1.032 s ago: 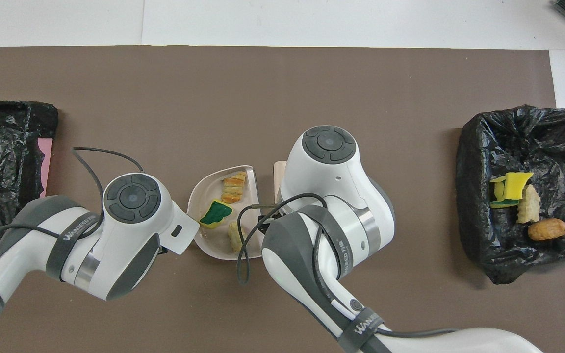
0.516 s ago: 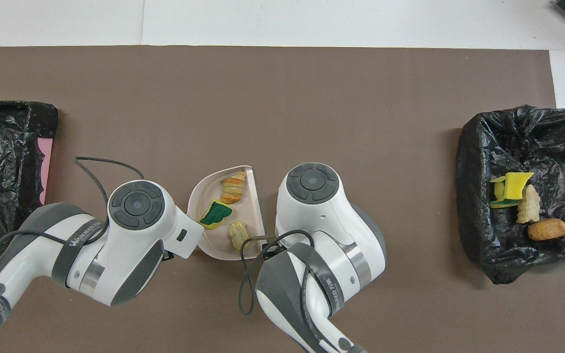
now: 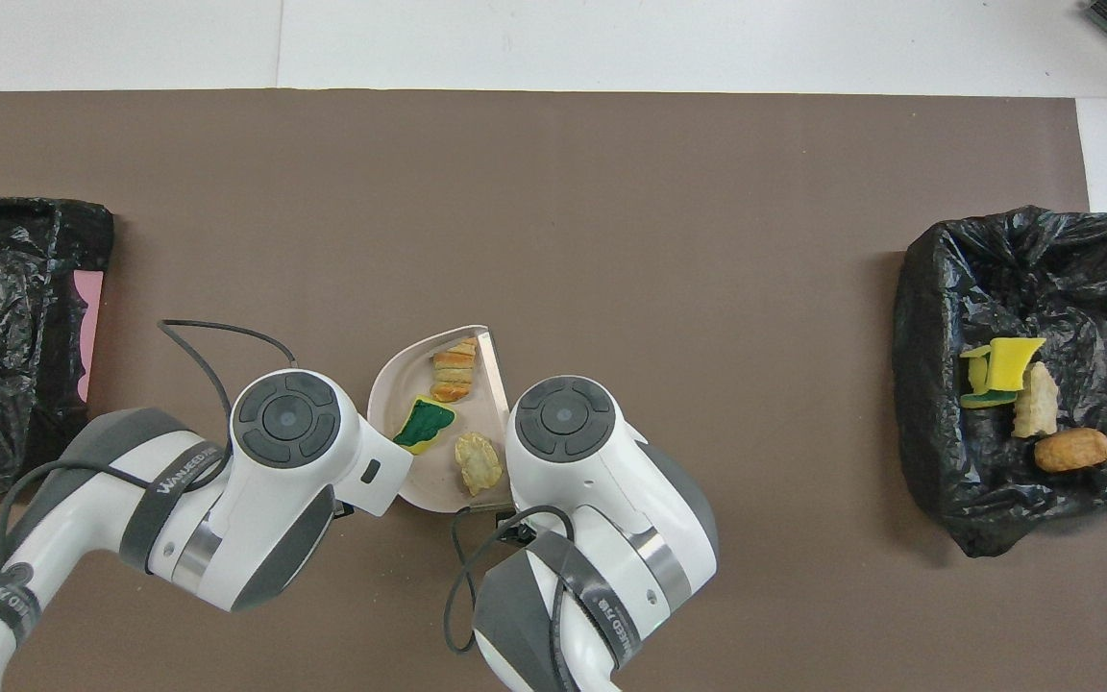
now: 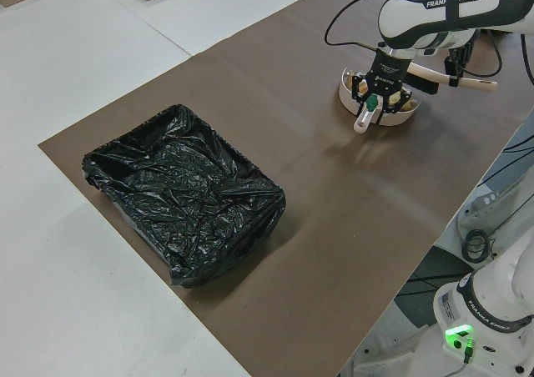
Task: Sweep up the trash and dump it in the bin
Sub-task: 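Brush the debris into the dustpan with the right gripper while the left holds it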
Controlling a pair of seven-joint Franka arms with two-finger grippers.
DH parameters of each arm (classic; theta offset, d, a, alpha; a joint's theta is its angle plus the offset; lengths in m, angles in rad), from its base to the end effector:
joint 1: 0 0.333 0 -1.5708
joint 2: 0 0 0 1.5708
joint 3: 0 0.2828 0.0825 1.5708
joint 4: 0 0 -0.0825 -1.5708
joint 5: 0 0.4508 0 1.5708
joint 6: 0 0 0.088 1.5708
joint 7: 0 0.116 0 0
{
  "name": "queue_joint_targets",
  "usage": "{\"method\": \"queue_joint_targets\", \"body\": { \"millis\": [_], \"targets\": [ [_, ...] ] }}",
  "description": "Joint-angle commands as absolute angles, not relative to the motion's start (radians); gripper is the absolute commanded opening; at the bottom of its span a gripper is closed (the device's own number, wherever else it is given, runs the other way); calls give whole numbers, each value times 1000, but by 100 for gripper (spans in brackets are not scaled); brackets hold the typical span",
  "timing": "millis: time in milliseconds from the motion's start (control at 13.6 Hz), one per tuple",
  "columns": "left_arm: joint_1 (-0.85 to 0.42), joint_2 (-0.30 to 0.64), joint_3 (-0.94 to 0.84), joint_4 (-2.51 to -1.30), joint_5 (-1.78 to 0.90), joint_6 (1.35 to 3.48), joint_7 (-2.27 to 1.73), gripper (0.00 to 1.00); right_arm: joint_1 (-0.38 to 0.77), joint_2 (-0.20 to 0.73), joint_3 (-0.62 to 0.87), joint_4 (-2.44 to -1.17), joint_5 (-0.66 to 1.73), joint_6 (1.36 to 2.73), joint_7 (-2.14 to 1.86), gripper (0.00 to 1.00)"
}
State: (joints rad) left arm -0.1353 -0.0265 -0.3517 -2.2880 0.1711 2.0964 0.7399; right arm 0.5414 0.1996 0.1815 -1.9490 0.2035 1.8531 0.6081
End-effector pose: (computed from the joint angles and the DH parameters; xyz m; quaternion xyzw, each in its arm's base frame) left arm 0.4848 -0.2451 0.2652 -0.7837 0.6110 0.0919 0.0635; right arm 0.4470 0.4172 0.2842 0.9831 0.0151 -0.1825 0.0031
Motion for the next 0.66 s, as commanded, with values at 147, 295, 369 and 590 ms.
{"method": "queue_joint_targets", "body": {
  "millis": [147,295,369,590],
  "targets": [
    [-149,-60,-339,-2321,158,2114,750,0,538,160,189,-1993,183,1884,644,0],
    [-144,-55,-336,-2304,160,2106,776,0,538,160,189,-1994,183,1884,643,0],
    [-140,-57,-333,-2290,160,2106,804,0,538,160,189,-1994,183,1884,646,0],
    [-137,-86,-237,-2232,158,2034,958,0,548,158,190,-1994,183,1884,649,0]
  ]
}}
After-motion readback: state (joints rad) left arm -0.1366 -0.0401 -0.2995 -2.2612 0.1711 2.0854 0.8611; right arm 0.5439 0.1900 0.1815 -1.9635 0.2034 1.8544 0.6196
